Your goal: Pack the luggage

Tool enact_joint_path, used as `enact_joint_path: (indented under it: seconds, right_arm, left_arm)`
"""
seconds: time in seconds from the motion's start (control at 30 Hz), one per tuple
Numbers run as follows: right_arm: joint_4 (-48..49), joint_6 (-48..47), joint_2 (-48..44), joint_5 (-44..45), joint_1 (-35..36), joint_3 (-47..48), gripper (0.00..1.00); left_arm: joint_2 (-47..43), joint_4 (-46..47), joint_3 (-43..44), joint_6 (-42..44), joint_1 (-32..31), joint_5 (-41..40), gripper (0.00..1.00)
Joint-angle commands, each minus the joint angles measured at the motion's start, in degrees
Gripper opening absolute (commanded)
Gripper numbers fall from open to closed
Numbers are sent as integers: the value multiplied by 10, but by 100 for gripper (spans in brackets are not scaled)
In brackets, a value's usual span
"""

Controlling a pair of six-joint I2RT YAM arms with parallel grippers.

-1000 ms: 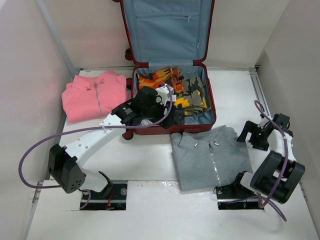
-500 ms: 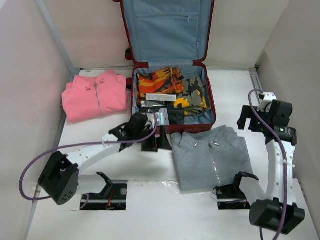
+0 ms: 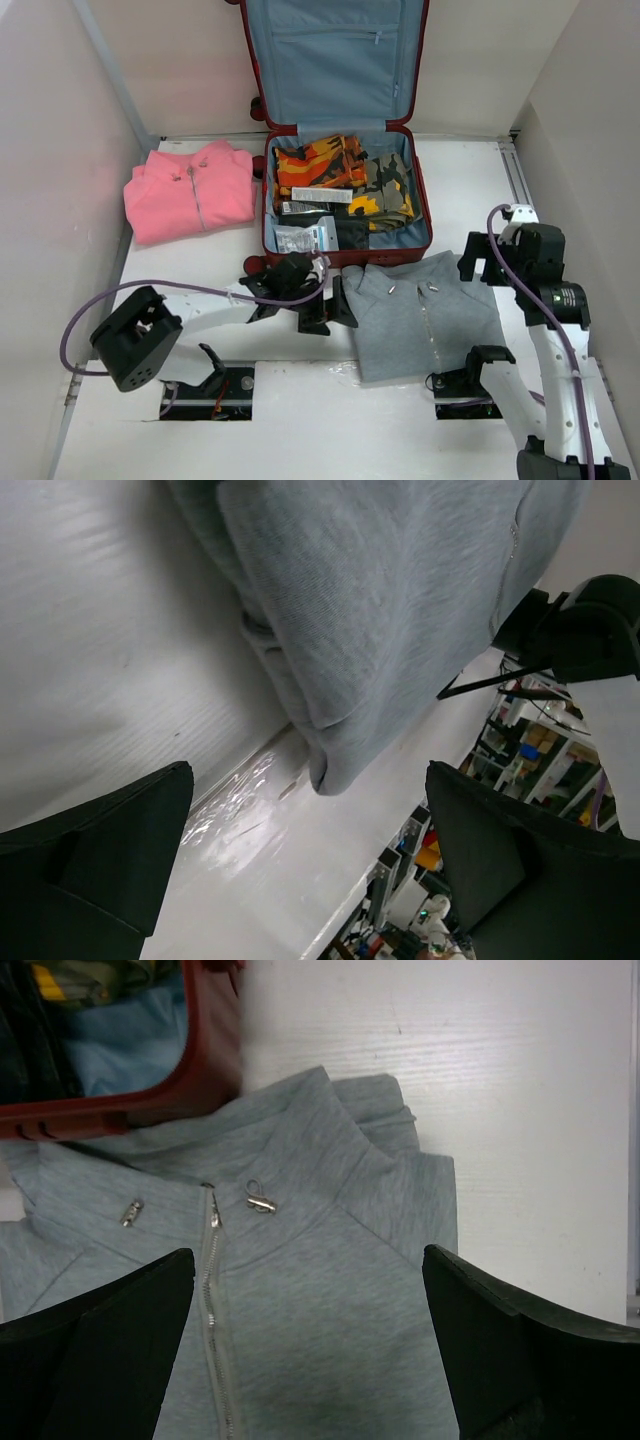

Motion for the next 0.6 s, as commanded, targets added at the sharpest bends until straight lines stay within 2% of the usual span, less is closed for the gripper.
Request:
enact_joint_path:
  seconds: [0.0, 0.13, 0.33, 0.43, 0.57]
  right_arm:
    - [-12, 23, 1, 31, 6, -11, 100]
    - [8, 23, 12, 31, 6, -38, 100]
    - [44, 23, 12, 5, 6, -88, 98]
    - [79, 28, 37, -22, 6, -140, 93]
    - [79, 27, 79, -2, -29, -140, 93]
  left_arm:
    - [31, 96, 16, -68, -30, 9, 100]
    - [71, 126, 30, -105, -64, -33, 100]
    - [124, 46, 50, -106, -64, -87, 100]
    - [149, 83, 61, -106, -64, -93, 100]
    - [175, 128, 75, -106, -64, -93, 100]
